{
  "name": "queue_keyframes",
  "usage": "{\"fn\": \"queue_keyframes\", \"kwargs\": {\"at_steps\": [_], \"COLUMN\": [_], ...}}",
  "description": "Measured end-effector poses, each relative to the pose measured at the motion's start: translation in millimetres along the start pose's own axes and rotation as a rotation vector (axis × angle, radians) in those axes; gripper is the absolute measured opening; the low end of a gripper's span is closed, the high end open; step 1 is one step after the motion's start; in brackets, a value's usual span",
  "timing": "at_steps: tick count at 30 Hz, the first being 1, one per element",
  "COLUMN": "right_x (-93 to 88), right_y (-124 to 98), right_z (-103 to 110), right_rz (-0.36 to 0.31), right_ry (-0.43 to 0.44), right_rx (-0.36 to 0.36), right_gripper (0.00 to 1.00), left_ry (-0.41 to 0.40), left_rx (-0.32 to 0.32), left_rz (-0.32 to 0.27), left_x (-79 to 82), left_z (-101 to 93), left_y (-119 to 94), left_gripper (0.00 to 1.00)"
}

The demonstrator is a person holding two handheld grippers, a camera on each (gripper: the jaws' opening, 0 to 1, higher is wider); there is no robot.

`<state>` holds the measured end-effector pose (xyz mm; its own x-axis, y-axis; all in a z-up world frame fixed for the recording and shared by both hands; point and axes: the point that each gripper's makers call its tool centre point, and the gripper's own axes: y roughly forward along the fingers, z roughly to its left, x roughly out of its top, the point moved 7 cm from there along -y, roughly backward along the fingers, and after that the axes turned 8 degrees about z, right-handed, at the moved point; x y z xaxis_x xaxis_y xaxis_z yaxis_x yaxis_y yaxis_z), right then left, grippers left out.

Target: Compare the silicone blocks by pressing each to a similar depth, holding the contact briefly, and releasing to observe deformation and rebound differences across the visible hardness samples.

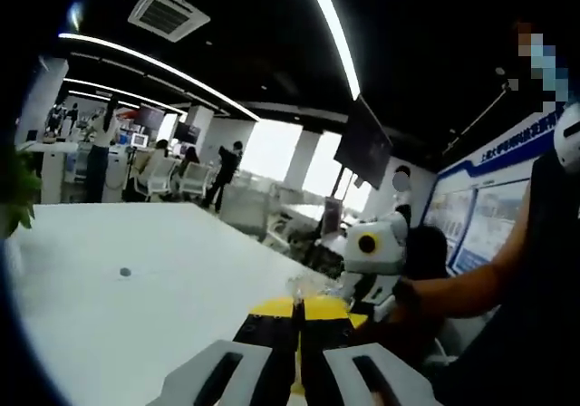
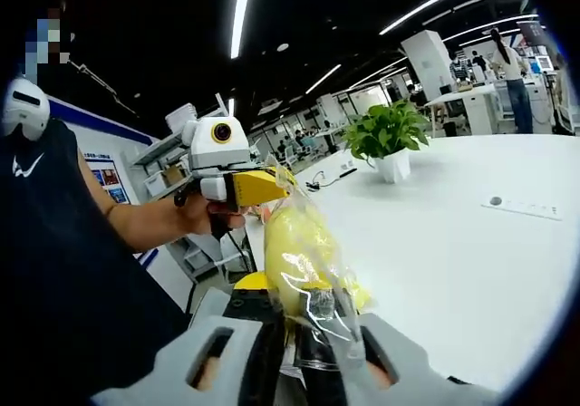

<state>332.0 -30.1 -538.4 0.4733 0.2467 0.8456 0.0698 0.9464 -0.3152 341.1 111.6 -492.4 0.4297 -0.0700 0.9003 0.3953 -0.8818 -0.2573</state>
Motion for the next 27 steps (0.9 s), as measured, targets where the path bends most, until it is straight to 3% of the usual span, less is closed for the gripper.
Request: {"fn": "queue_keyframes", "kwargs": {"at_steps": [2,5,14,21,27], "right_x": [-0.6,-2.2,-7.7,-12.9,-14.8], "right_y": [2,3,-2,-3,0], "right_z": [-1,-4,-7,-10,-9], "right_rz": [0.001,0.001,0.002,-0.066,-0.077], "right_ry": [-0.005,0.000,0.014,0.002,0.016], "right_rx": [-0.006,-0.013,-0.015,-0.015,-0.015], "right_gripper": [0.00,0.00,0.00,0.04,0.08], "left_ry": [-0.091,-0.014,-0.030,-0.028,-0.044], "left_rx": [0.009,0.033,0.019,0.034,0.033], "left_rz": [0.003,0.005,0.014,0.017,0.014], "left_x": [-1.0,-3.3,-5.5,-2.9,-4.5], "left_z": [1.7,1.8,0.0,-5.7,-5.0], "left_y": [-1,2,6,9,8], "left_gripper": [0.00,0.00,0.00,0.00,0.00]}}
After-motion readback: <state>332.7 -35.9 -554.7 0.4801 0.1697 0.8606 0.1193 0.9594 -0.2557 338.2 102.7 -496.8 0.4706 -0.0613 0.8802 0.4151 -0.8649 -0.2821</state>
